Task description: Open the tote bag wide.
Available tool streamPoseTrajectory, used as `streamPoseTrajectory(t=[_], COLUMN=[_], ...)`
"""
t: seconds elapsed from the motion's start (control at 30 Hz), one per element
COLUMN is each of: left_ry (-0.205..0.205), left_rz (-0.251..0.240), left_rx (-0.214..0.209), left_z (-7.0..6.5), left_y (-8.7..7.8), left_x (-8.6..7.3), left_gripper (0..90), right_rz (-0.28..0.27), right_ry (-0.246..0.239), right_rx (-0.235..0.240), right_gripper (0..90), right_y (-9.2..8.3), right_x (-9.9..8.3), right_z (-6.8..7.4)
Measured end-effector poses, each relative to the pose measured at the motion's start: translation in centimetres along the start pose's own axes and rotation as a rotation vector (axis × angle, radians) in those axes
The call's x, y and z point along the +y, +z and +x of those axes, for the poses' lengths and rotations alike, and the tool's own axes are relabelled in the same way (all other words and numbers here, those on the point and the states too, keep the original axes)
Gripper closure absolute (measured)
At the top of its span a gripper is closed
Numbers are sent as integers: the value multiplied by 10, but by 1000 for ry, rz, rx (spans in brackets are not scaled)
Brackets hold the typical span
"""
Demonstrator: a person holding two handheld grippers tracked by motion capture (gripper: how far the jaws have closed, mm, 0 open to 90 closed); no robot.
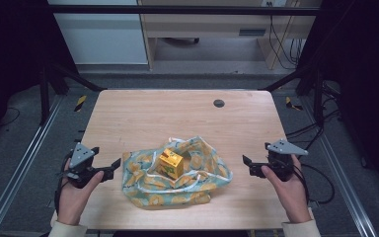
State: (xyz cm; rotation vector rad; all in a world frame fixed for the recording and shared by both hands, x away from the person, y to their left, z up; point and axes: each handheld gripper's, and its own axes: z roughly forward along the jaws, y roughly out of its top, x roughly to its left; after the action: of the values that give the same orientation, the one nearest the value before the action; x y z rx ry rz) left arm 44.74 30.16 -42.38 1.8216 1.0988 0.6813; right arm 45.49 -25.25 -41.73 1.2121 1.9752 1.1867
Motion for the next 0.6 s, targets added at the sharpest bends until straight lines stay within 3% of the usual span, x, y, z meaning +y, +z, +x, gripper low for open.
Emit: streamPoseTrajectory(t=[0.2,0.37,0.5,0.6], left_ry=[-22,11,91,103], left_rz=[40,117,184,211], left_rx=[15,35,71,66], left_z=[24,34,39,41], left_y=[9,25,38,48], left_x=[0,-1,0,0], left_gripper=[76,76,76,75], right_rz=[21,62,100,134], right_ry=[26,17,41,56], right_rx=[-34,-109,-110,-109], right_gripper=[71,83,72,64], right_y=[6,16,31,42], right_x=[-2,-4,-8,-11], right_z=[-15,-27,-38,-43])
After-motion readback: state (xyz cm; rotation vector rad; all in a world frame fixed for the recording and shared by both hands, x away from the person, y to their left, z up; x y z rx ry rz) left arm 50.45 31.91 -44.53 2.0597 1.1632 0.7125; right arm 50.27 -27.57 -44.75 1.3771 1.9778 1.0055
